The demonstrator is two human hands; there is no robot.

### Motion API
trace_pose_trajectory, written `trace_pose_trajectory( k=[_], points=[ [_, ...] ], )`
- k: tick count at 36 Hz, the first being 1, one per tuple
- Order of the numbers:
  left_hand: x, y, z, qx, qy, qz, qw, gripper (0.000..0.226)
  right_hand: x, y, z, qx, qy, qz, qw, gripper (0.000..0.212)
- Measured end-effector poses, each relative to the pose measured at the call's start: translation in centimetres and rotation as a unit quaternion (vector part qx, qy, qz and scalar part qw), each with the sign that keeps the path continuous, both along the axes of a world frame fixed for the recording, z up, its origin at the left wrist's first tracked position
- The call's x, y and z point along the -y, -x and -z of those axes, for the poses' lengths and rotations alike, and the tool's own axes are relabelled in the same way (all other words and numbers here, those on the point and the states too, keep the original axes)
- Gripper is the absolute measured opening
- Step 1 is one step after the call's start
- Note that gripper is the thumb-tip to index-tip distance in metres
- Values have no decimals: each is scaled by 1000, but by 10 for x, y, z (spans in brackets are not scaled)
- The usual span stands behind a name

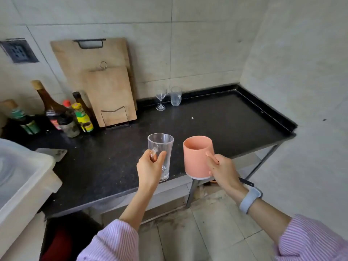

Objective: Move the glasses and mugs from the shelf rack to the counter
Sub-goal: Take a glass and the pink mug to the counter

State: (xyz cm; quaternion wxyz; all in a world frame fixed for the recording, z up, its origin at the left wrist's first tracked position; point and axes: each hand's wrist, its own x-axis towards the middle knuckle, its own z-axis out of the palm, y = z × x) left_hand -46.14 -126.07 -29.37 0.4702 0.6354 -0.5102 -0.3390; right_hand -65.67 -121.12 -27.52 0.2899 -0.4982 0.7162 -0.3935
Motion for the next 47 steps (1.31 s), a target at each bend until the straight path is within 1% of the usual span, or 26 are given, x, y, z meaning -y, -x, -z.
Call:
trace_pose_trajectory(
  k=[3,8,11,14,17,19,24,28,34,39,42,47],
  points=[
    [40,21,7,5,-14,11,1000,38,37,19,8,-5,-8,9,1000,44],
    [111,67,23,8,-28,28,999,31,109,59,25,-18,-20,25,999,45],
    [161,98,36,8,-34,28,999,34,163,89,38,-8,-31,19,999,44],
    [213,132,50,14,-52,22,998,33,221,119,53,1,-42,14,999,37],
    [264,166,67,10,-73,17,997,34,276,145,69,5,-55,2,998,37],
    [297,189,78,-2,-75,16,997,40,312,162,80,9,-57,-5,998,38],
    [370,237,100,-28,-63,-1,998,46,392,198,102,6,-62,-17,998,37],
    [419,261,113,-38,-37,-10,999,45,447,217,119,8,-48,-11,999,40],
    [469,279,139,-35,2,-24,999,45,504,233,148,14,-33,-8,999,42],
    [496,285,152,-35,12,-34,999,43,532,239,164,25,-15,-17,999,45],
    [507,285,157,-33,25,-30,999,42,543,239,170,35,-2,-23,999,42],
    [520,287,161,-31,17,-6,999,34,559,239,175,48,-3,-33,998,33]
  ],
)
